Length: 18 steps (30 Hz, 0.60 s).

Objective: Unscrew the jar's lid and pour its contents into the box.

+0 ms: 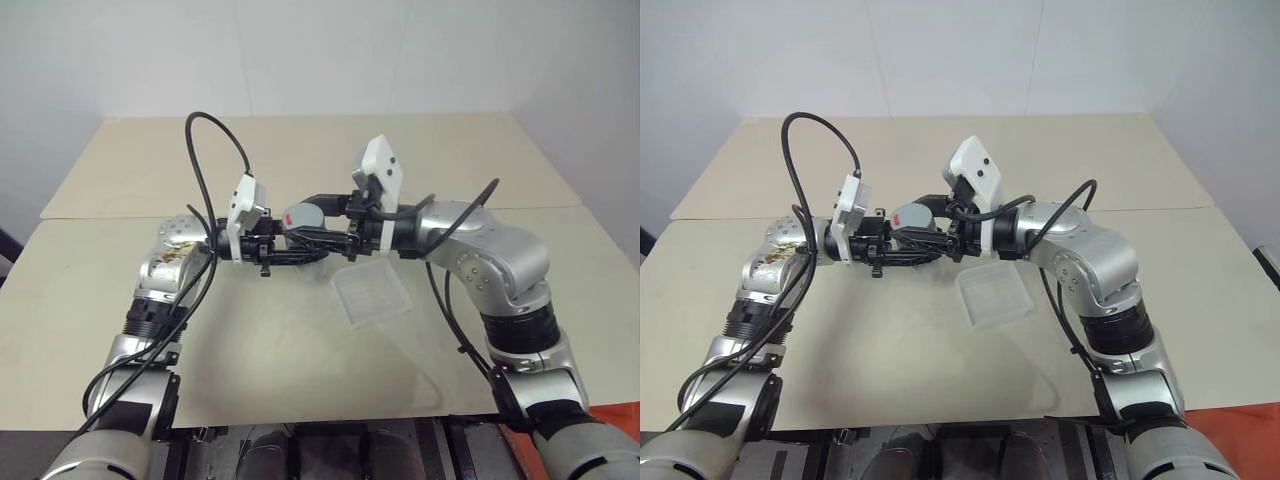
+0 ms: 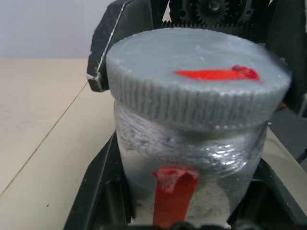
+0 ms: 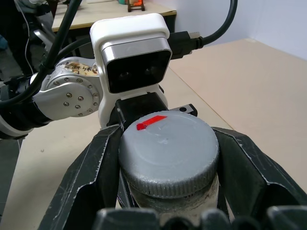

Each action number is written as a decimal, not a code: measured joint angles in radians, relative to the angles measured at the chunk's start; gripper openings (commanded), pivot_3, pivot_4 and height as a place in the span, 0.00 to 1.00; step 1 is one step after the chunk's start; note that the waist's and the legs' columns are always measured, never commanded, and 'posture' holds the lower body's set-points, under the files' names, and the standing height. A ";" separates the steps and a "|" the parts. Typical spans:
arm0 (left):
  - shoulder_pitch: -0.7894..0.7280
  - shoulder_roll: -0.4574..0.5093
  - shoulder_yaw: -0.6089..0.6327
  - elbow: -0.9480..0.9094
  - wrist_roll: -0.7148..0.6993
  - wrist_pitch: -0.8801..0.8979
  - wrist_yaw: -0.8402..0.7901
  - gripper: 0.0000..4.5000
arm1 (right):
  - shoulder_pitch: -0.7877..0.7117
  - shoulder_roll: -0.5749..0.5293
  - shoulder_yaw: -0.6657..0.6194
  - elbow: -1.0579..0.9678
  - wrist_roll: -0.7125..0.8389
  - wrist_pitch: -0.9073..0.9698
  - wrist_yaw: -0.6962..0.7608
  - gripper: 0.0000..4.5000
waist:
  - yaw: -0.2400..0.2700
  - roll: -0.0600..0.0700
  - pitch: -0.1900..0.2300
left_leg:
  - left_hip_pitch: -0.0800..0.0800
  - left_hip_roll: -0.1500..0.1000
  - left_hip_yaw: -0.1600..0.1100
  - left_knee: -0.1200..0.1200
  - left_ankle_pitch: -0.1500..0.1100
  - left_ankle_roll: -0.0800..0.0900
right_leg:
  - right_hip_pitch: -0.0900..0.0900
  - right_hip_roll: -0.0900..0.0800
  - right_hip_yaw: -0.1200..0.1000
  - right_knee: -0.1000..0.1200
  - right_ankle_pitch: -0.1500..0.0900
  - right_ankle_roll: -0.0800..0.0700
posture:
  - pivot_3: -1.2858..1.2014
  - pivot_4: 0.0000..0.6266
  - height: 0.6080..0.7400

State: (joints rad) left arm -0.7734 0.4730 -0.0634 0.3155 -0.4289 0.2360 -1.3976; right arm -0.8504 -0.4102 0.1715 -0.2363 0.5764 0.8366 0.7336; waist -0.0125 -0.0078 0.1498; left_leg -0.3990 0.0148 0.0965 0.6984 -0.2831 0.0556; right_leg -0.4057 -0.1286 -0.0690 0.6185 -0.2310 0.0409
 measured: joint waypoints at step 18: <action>-0.057 0.102 -0.138 -0.058 -0.130 -0.015 -0.205 0.43 | -0.229 0.023 0.098 0.599 0.021 -0.474 0.822 0.61 | -0.013 0.000 0.000 | 0.001 0.000 0.000 -0.001 0.000 0.000 | -0.001 0.000 0.001 0.001 0.000 0.000 | 0.52 0.24 1.00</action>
State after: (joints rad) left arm -0.8302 0.5754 -0.2014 0.2573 -0.5588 0.2210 -1.6028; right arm -1.0796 -0.3875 0.2694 0.3631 0.5976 0.3622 1.5556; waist -0.0255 -0.0074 0.1500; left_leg -0.3981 0.0152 0.0960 0.6978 -0.2830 0.0557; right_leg -0.4065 -0.1283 -0.0679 0.6198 -0.2310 0.0408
